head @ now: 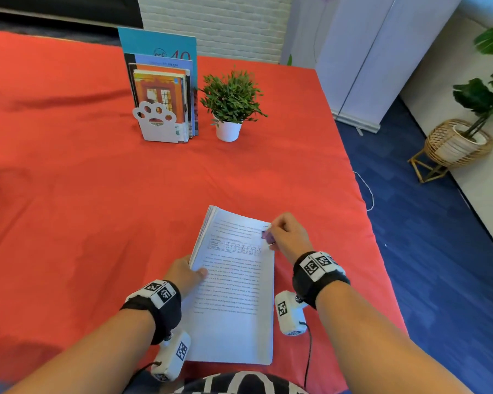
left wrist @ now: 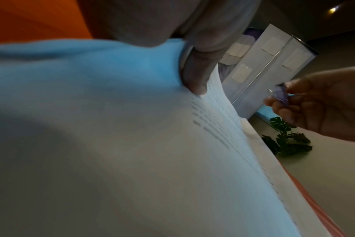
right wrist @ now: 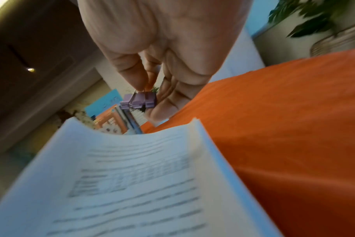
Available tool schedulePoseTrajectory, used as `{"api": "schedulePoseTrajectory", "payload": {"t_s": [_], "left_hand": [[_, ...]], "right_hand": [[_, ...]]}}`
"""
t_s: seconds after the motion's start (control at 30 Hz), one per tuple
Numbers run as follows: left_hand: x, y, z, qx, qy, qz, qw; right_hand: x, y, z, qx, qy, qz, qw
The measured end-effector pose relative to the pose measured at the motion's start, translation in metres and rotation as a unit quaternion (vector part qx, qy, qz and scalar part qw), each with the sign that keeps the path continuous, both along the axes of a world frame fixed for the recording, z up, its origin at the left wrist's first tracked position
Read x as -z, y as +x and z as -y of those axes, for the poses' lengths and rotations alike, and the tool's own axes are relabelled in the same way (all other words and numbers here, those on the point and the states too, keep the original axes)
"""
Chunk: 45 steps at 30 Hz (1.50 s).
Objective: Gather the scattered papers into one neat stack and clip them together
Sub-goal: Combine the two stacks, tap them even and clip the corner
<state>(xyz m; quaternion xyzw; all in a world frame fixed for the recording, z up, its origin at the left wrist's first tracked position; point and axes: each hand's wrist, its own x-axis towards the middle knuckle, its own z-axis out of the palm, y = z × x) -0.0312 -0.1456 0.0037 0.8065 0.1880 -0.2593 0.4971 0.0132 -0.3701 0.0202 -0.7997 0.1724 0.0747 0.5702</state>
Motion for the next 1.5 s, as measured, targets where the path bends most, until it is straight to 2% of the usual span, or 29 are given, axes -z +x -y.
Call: {"api": "schedulePoseTrajectory", "payload": {"t_s": [0.13,0.3,0.6,0.77,0.93,1.17,1.23,1.3,1.4,1.5], "left_hand": [[-0.001,-0.004,-0.003,0.024,0.024,-0.016,0.999],[0.002,-0.009,-0.012,0.017,0.044,-0.046,0.998],[0.016,-0.006,-0.029,0.046,0.06,-0.075,0.994],[0.02,-0.006,-0.031,0.052,0.069,-0.078,0.993],[0.026,-0.006,-0.034,0.042,0.061,-0.074,0.995],[0.025,-0.006,-0.037,0.045,0.035,-0.058,0.997],[0.025,-0.006,-0.039,0.045,0.03,-0.053,0.997],[0.024,-0.007,-0.041,0.043,0.023,-0.051,0.998],[0.024,-0.009,-0.045,0.037,0.011,-0.045,0.998],[0.021,-0.011,-0.05,0.044,0.0,-0.032,0.999]], "right_hand": [[0.009,-0.004,-0.04,-0.073,0.007,-0.048,0.996],[0.034,-0.005,-0.055,-0.133,-0.053,-0.118,0.983],[0.05,0.001,-0.069,-0.251,-0.256,-0.083,0.93],[0.061,0.003,-0.071,-0.288,-0.283,-0.058,0.913],[0.06,0.004,-0.071,-0.316,-0.254,-0.071,0.911],[0.059,0.004,-0.079,-0.362,-0.336,-0.053,0.868],[0.057,0.006,-0.078,-0.338,-0.326,-0.052,0.881],[0.056,0.009,-0.075,-0.284,-0.283,-0.038,0.915],[0.044,0.015,-0.07,-0.192,-0.186,-0.016,0.964],[0.029,0.022,-0.067,-0.144,-0.087,0.0,0.986]]}}
